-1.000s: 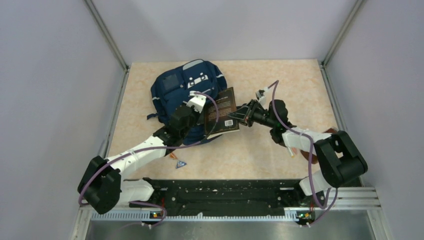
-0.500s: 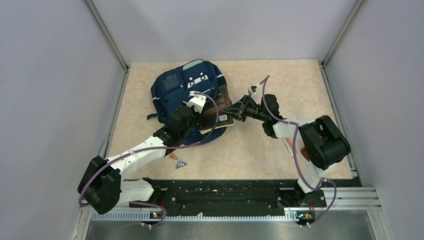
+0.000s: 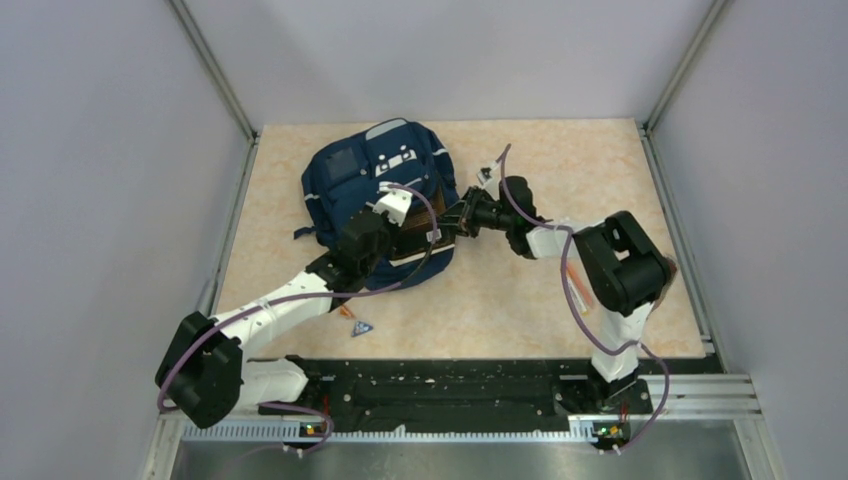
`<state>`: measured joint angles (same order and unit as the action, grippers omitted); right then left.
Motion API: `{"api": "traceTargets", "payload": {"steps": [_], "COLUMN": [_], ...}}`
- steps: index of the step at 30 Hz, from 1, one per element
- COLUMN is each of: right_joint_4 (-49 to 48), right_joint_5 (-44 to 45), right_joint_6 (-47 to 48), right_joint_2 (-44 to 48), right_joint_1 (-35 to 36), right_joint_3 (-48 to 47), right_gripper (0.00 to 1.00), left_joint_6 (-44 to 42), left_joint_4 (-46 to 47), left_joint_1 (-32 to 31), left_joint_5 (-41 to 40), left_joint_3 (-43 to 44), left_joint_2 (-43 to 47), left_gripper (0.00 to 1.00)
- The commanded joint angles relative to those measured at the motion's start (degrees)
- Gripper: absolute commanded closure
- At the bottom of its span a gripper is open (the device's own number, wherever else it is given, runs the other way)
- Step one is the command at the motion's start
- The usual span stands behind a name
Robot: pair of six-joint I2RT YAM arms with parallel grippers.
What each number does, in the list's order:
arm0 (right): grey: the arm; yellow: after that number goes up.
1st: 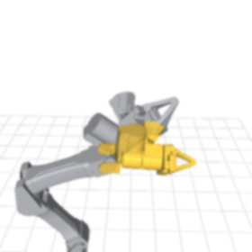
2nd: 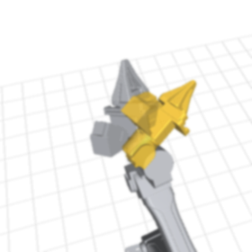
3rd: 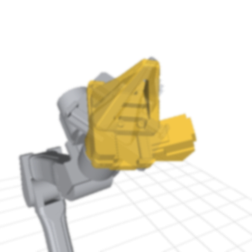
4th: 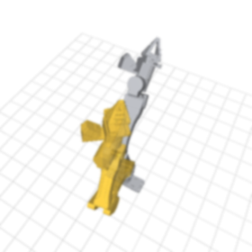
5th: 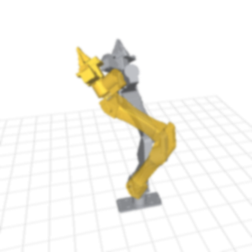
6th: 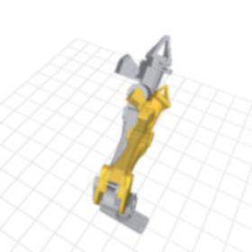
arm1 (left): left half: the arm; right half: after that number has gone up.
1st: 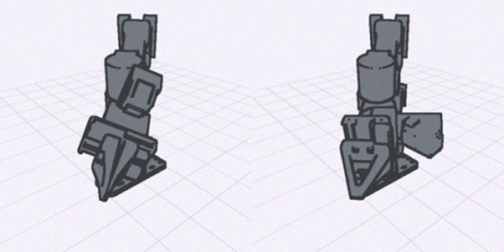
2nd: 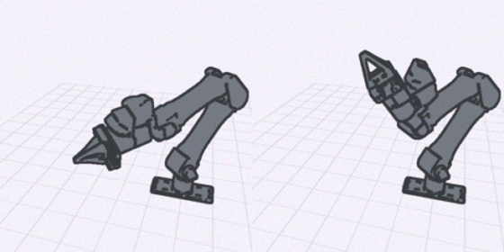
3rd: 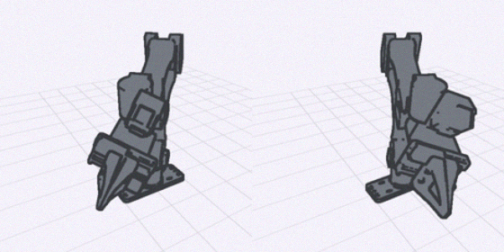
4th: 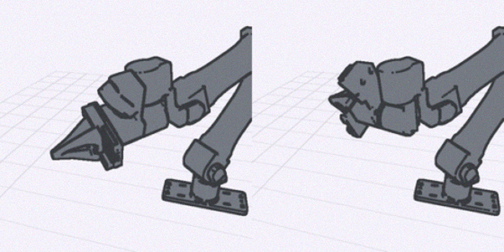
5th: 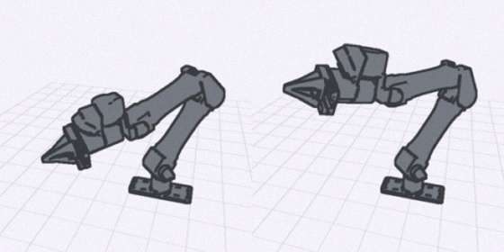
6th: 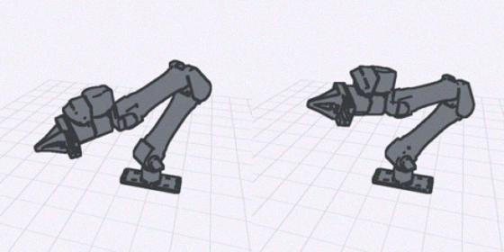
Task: Pack the student bag
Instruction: Place the book in the student bag.
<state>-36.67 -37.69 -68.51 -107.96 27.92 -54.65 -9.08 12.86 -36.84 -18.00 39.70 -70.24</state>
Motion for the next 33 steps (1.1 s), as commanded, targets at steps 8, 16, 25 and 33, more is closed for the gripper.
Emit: {"api": "traceTargets", "payload": {"steps": [8, 16, 25, 33], "right_joint_4": [8.25, 0.7, -4.51, -3.42], "right_joint_5": [2.86, 7.47, 14.18, 15.96], "right_joint_6": [9.74, 9.67, 12.28, 16.72], "right_joint_2": [-6.82, -15.07, -19.03, -18.16], "right_joint_1": [1.95, 3.15, 3.54, 3.63], "right_joint_3": [-12.82, -20.64, -27.31, -30.15], "right_gripper": [1.0, 1.0, 1.0, 0.87], "left_joint_6": [1.74, 3.96, 5.36, 8.09], "left_joint_4": [9.63, 10.29, 10.29, 9.25], "left_joint_1": [0.0, 0.01, 0.01, 0.01], "left_joint_5": [4.46, 6.42, 9.06, 10.48], "left_joint_3": [1.77, 1.36, 1.08, 0.78], "left_joint_2": [0.99, 0.51, 0.29, 0.21], "left_gripper": [1.0, 1.0, 1.0, 1.0]}}
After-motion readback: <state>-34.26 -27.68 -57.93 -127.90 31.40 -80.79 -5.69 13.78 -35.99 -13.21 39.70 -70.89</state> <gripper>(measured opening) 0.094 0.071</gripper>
